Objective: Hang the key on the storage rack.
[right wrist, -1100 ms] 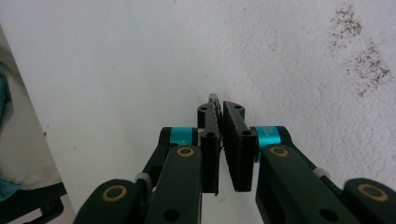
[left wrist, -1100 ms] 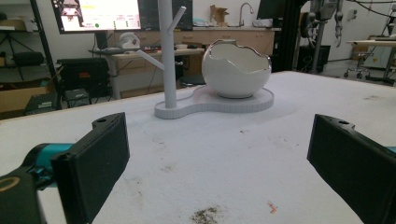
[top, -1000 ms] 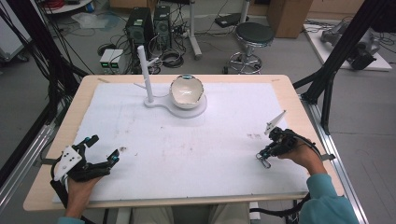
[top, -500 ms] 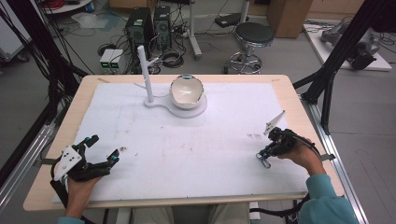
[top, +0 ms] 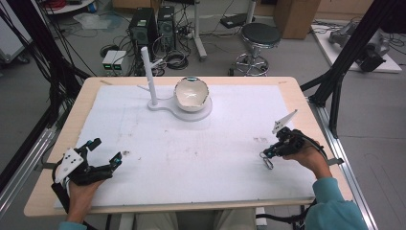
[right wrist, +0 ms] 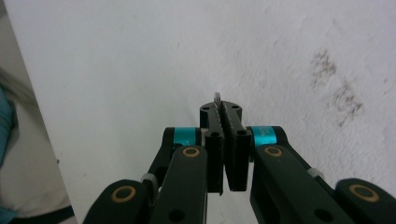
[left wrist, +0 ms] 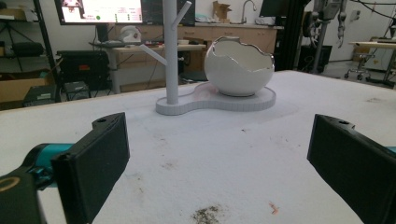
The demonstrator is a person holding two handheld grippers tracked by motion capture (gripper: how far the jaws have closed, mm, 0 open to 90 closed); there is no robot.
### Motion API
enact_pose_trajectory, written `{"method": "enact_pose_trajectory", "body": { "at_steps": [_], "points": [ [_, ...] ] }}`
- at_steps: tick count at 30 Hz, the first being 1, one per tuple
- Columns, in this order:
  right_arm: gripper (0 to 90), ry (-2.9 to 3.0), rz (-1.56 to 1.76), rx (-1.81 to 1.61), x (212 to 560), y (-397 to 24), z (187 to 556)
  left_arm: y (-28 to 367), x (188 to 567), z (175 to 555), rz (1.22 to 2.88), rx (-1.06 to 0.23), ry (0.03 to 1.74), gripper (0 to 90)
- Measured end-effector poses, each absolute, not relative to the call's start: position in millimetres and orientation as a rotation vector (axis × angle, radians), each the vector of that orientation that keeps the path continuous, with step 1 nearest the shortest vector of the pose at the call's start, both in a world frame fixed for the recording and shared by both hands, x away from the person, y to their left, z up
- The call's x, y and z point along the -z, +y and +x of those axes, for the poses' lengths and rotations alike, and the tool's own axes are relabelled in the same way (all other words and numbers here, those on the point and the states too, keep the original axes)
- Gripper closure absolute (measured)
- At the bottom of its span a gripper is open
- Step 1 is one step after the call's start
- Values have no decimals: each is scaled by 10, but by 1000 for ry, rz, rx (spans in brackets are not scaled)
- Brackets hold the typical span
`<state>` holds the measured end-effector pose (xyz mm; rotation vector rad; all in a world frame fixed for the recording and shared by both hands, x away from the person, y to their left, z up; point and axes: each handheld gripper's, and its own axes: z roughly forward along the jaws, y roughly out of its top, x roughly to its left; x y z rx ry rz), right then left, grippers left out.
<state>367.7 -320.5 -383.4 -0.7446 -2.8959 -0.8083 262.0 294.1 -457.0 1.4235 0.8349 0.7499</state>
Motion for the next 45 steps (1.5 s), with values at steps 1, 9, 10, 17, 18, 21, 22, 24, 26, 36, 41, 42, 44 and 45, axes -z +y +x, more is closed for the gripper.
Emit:
{"method": "enact_pose_trajectory", "body": {
  "at_steps": [1, 9, 10, 17, 18, 21, 22, 24, 26, 36, 41, 42, 44, 45],
  "points": [
    [885, -2891, -750, 835, 3813, -3207, 3674, 2942, 4551, 2626, 1424, -749, 832, 61],
    [885, -2860, -707, 1112, 3609, -3154, 3662, 2881, 4249, 2751, 1496, -701, 765, 61],
    [884, -2858, -700, 1146, 3572, -3132, 3657, 2868, 4200, 2771, 1505, -696, 756, 62],
    [885, -2811, -561, 1366, 3382, -2893, 3671, 2787, 3843, 2945, 1580, -632, 702, 62],
    [884, -2803, -552, 1385, 3357, -2845, 3672, 2767, 3793, 2977, 1596, -618, 696, 61],
    [885, -2799, -507, 1443, 3297, -2715, 3694, 2696, 3642, 3053, 1633, -574, 657, 62],
    [885, -2798, -499, 1462, 3276, -2674, 3701, 2669, 3589, 3073, 1643, -558, 642, 62],
    [885, -2763, -461, 1537, 3205, -2575, 3724, 2617, 3483, 3112, 1667, -520, 611, 61],
    [886, -2745, -442, 1565, 3181, -2543, 3735, 2565, 3381, 3156, 1697, -466, 596, 62],
    [888, -2694, -346, 1677, 2995, -2255, 3810, 2282, 3032, 3355, 1762, -384, 489, 62],
    [888, -2684, -312, 1684, 2933, -2127, 3853, 2130, 2946, 3425, 1782, -335, 441, 62],
    [888, -2678, -306, 1689, 2925, -2108, 3857, 2085, 2932, 3442, 1787, -327, 426, 62],
    [888, -2659, -289, 1712, 2902, -2047, 3862, 2002, 2923, 3461, 1795, -306, 405, 62],
    [888, -2646, -273, 1715, 2895, -2019, 3863, 1963, 2918, 3475, 1802, -297, 390, 62]
  ]
}}
